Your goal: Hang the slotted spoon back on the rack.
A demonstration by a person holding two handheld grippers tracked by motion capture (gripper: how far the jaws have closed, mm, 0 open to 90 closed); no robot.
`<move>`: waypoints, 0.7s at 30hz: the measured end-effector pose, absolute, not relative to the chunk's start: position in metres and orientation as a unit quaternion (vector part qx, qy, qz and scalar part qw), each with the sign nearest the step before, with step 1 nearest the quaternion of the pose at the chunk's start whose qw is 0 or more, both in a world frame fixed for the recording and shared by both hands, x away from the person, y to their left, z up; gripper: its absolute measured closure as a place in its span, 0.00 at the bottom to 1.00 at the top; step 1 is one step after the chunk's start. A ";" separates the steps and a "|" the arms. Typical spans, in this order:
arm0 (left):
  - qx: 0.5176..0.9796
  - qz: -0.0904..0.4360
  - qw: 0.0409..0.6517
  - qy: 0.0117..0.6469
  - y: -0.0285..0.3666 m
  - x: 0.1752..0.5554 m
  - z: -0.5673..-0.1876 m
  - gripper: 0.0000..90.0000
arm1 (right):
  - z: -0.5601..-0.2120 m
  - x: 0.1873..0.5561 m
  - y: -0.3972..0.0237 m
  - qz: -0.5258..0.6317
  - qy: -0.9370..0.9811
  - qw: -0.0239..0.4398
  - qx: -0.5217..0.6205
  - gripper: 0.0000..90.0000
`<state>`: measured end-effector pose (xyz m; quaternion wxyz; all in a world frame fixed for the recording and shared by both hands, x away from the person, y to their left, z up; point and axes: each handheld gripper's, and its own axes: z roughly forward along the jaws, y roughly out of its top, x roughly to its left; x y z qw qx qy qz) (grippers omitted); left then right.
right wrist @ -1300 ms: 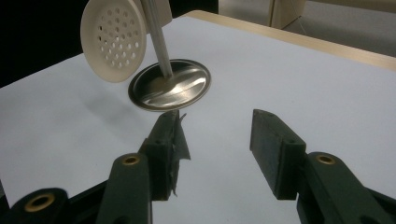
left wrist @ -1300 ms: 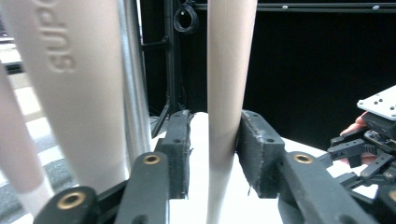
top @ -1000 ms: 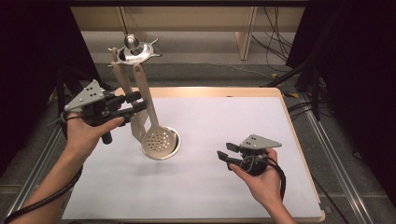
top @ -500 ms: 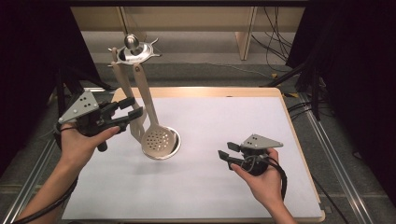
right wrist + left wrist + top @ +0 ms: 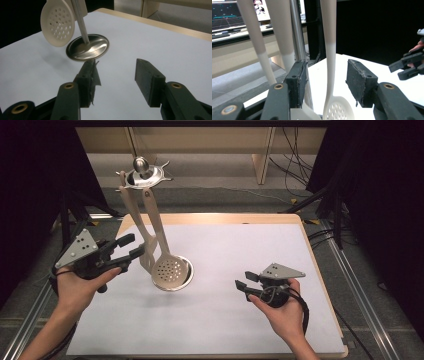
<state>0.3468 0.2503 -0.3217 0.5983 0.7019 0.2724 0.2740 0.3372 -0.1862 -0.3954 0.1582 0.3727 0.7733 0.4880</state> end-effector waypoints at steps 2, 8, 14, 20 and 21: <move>0.701 0.272 0.600 0.274 0.251 0.346 -0.325 0.55 | -0.396 0.339 -0.188 0.493 0.773 0.161 0.366 0.58; 0.699 0.279 0.596 0.278 0.259 0.344 -0.338 0.55 | -0.395 0.338 -0.188 0.493 0.773 0.162 0.365 0.58; 0.703 0.277 0.585 0.294 0.265 0.341 -0.351 0.55 | -0.396 0.338 -0.190 0.488 0.776 0.165 0.364 0.58; 0.706 0.282 0.581 0.291 0.269 0.341 -0.366 0.54 | -0.396 0.337 -0.190 0.489 0.771 0.159 0.375 0.58; 0.706 0.280 0.582 0.292 0.270 0.341 -0.369 0.54 | -0.396 0.337 -0.190 0.490 0.772 0.162 0.371 0.58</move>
